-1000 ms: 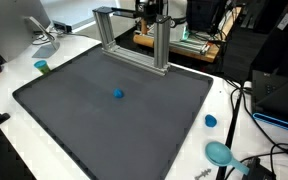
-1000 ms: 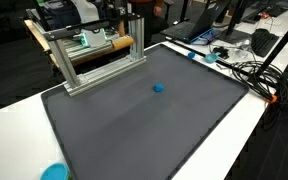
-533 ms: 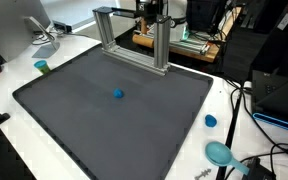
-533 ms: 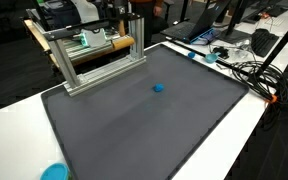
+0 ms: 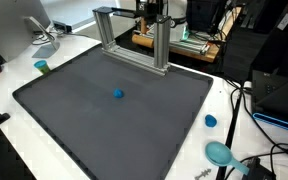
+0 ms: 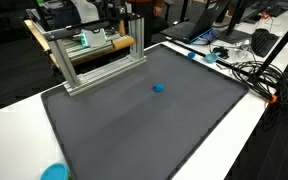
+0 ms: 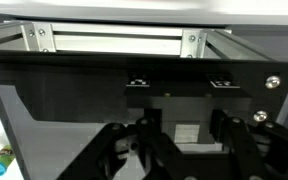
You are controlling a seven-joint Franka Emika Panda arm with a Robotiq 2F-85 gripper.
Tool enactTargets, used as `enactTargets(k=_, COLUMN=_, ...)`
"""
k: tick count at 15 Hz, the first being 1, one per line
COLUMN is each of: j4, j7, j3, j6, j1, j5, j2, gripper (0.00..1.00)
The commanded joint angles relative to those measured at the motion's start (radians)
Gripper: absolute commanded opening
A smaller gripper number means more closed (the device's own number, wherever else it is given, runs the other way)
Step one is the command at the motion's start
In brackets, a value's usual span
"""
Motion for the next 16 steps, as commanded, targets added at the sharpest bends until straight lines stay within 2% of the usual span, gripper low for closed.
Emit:
enactTargets(k=1, j4=-0.004, j7=-0.004, j3=0.000, j6=0.004, j1=0.026, j5=0.025, j2=-0.011, gripper=0.28)
enactTargets(k=3, j4=0.003, j7=-0.005, j3=0.002, j6=0.019, j1=0.027, j5=0.021, j2=-0.010, gripper=0.28)
enactTargets(k=6, j4=0.023, j7=0.010, j3=0.025, j6=-0.045, j1=0.019, j5=-0.002, j2=0.004, gripper=0.28)
enactTargets(k=7, j4=0.019, j7=0.021, j3=0.034, j6=-0.047, j1=0.015, j5=-0.010, j2=0.002, gripper=0.74)
enactTargets(k=8, j4=0.014, j7=0.035, j3=0.040, j6=-0.041, j1=0.013, j5=-0.011, j2=-0.001, gripper=0.67)
enactTargets(k=9, j4=0.008, j7=0.039, j3=0.043, j6=-0.035, j1=0.015, j5=-0.008, j2=-0.003, gripper=0.53)
enactTargets(k=11, j4=0.001, j7=0.051, j3=0.049, j6=-0.026, j1=0.012, j5=-0.009, j2=-0.009, gripper=0.43)
enactTargets(k=12, j4=0.000, j7=0.060, j3=0.046, j6=-0.021, j1=0.007, j5=-0.010, j2=-0.013, gripper=0.43)
enactTargets(k=13, j4=0.000, j7=0.064, j3=0.043, j6=-0.021, j1=0.005, j5=-0.007, j2=-0.017, gripper=0.39)
enactTargets(k=15, j4=-0.005, j7=0.088, j3=0.045, j6=-0.010, j1=-0.002, j5=-0.009, j2=-0.021, gripper=0.42)
enactTargets(k=16, j4=-0.006, j7=0.096, j3=0.046, j6=-0.011, j1=-0.005, j5=-0.011, j2=-0.020, gripper=0.35)
